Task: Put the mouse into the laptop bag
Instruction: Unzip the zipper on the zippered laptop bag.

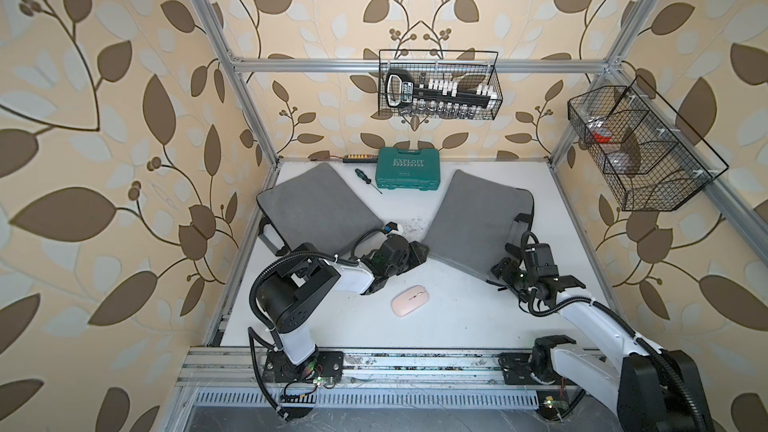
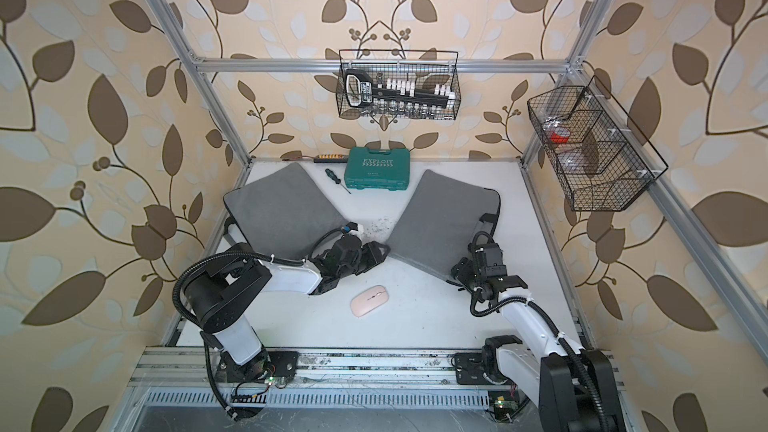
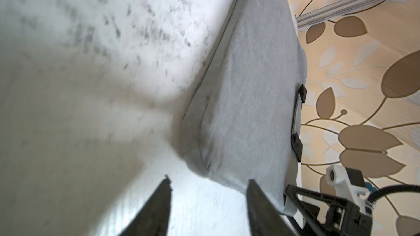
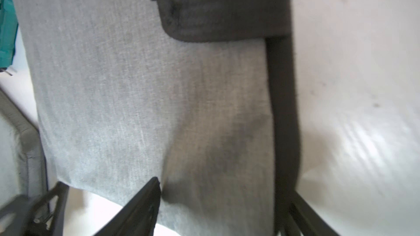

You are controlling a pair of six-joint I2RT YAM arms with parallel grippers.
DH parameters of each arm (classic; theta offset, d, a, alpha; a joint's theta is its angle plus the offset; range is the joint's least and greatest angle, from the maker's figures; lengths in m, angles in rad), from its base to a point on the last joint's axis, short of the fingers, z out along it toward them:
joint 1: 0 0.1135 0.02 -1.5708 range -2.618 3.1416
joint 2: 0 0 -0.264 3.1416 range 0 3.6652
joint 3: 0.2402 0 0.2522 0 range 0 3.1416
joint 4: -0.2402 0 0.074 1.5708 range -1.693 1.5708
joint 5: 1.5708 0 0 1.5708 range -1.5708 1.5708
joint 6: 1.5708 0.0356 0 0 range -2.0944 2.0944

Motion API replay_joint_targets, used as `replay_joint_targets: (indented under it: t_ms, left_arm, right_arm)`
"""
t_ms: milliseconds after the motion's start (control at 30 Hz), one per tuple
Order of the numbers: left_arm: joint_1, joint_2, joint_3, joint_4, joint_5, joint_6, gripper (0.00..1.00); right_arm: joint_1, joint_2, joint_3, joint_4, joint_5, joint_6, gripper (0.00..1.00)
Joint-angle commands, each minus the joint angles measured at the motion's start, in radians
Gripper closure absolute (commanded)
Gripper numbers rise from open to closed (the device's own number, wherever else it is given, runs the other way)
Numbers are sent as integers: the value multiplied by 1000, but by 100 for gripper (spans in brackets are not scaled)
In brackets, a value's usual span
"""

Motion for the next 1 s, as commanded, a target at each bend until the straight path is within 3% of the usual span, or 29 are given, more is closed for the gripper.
replay_joint_targets:
  t_ms: [0,133,200,267,367,400,600,733,767,867,900,967]
  left_arm:
    - [3,80,139,-88,2,83,15]
    - [3,228,272,-118,59,102,12]
    - [2,293,324,-97,138,88,20]
    - [-7,319,328,-53,163,75,41]
    - [-9,288,279,-53,95,58,96]
    - [-7,265,264,-78,58,56,100]
    - [-2,74,93,-121,-119,50,100]
    - [0,-9,66,-162,-127,79,100]
    - [0,-5,86,-183,-103,86,84]
    - [-2,21,98,-167,-61,67,20]
    - [-3,36,94,-144,-50,63,7]
    - [-3,73,114,-149,-36,56,1]
  right_arm:
    - [3,-49,1,-35,35,3,23]
    - [3,-62,-8,-24,22,6,22]
    - [4,-45,-9,-6,4,5,22]
    - [3,-17,-7,13,-21,0,22]
    - [5,43,3,36,-37,-13,24]
    - [7,58,11,39,-34,-17,24]
    - [6,80,34,36,-3,-31,24]
    - [7,58,41,13,-2,-26,23]
    - [7,47,44,3,0,-25,23]
    - [7,13,43,-23,14,-23,20]
    - [5,2,41,-27,12,-22,19]
    - [6,-17,37,-43,15,-24,17]
